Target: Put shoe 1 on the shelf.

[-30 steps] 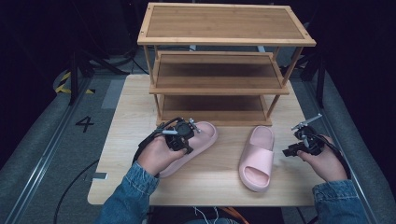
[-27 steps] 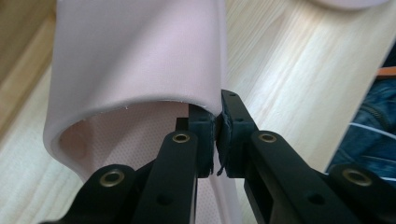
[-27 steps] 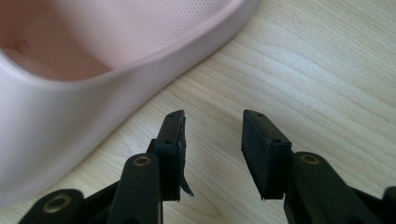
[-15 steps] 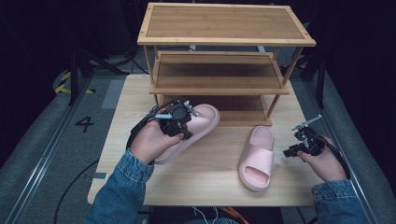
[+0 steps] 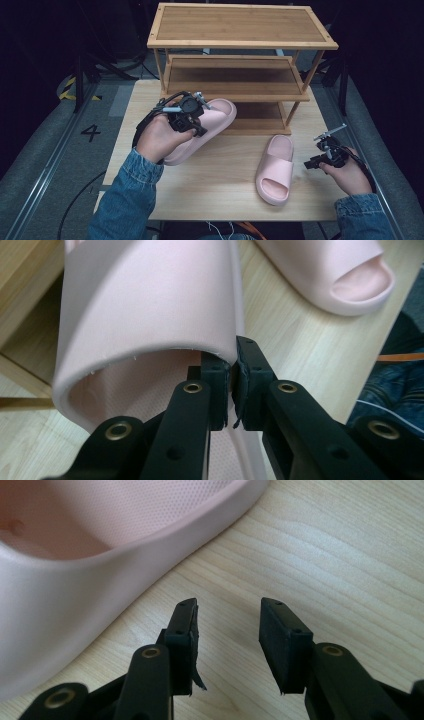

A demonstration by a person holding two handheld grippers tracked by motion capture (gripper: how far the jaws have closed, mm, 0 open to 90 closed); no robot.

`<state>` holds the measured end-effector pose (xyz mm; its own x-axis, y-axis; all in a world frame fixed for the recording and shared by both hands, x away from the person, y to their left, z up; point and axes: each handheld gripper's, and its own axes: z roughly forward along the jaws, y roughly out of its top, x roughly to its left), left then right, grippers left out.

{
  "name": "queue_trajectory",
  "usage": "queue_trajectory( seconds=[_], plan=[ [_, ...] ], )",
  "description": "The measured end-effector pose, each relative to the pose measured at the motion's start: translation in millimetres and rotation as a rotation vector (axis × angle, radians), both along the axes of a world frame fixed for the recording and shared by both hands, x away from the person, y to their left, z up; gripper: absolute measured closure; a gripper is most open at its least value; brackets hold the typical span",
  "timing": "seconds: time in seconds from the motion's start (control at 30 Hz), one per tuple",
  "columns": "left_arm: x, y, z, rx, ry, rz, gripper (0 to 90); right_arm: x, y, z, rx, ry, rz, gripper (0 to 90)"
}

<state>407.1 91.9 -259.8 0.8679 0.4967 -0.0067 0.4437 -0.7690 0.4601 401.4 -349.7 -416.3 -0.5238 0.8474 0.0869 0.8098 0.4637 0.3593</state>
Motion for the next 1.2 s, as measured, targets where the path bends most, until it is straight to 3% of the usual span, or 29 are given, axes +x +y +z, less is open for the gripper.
queue_trajectory(
  seconds=[0.2,0.5,0.67,0.97,1.2],
  plan=[
    [-2.9,-6.9,9.9,0.004,-0.021,-0.031,84.4,-4.5,-5.6,-1.1,0.000,0.000,-0.015,60.6],
    [3.6,-19.6,27.6,0.018,-0.066,-0.034,84.1,-11.3,-12.2,-2.5,-0.003,0.003,-0.034,60.5],
    [20.3,-28.8,36.2,0.036,-0.095,-0.043,83.5,-13.7,-13.8,-4.8,-0.005,0.008,-0.031,59.7],
    [52.7,-37.8,43.2,0.044,-0.155,-0.018,83.6,-18.5,-19.1,-5.3,-0.006,0.005,-0.040,59.1],
    [76.1,-46.9,43.0,0.055,-0.194,0.029,83.6,-21.2,-22.6,-5.9,-0.011,0.001,-0.046,59.1]
  ],
)
